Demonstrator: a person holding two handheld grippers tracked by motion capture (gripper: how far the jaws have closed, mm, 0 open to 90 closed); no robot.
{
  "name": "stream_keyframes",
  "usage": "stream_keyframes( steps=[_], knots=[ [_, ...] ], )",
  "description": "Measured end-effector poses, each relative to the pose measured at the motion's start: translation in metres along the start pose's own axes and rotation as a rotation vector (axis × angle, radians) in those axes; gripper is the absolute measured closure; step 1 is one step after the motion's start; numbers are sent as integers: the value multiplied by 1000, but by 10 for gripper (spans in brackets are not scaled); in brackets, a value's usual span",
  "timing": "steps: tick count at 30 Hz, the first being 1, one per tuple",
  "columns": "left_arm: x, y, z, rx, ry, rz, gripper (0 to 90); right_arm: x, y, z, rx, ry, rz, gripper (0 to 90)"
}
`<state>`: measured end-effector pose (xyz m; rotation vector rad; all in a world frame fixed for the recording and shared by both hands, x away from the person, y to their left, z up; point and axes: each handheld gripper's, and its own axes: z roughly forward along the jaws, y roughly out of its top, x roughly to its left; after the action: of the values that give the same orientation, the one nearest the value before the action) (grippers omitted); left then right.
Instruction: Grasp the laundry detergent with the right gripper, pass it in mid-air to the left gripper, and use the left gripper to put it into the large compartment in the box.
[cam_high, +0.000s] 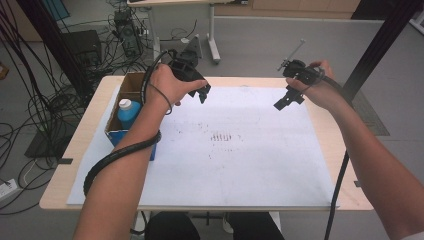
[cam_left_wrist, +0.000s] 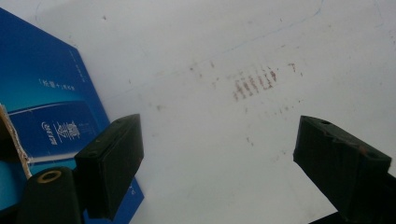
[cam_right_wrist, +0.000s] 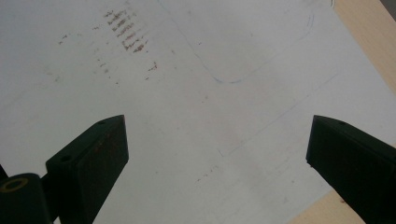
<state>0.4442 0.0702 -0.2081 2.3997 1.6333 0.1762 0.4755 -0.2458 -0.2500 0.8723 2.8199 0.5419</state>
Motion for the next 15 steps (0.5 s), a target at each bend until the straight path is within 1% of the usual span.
stream_keyframes(
  steps=[9,11,15],
  knots=[
    [0,-1,-2,-4,-4,0,162,2,1,1,3,1,-4,58],
    [0,-2,-2,-3,-11,0,162,3,1,1,2,4,-3,58],
    [-1,-3,-2,-5,-20,0,161,5,0,2,-14,-2,-5,58]
  ],
)
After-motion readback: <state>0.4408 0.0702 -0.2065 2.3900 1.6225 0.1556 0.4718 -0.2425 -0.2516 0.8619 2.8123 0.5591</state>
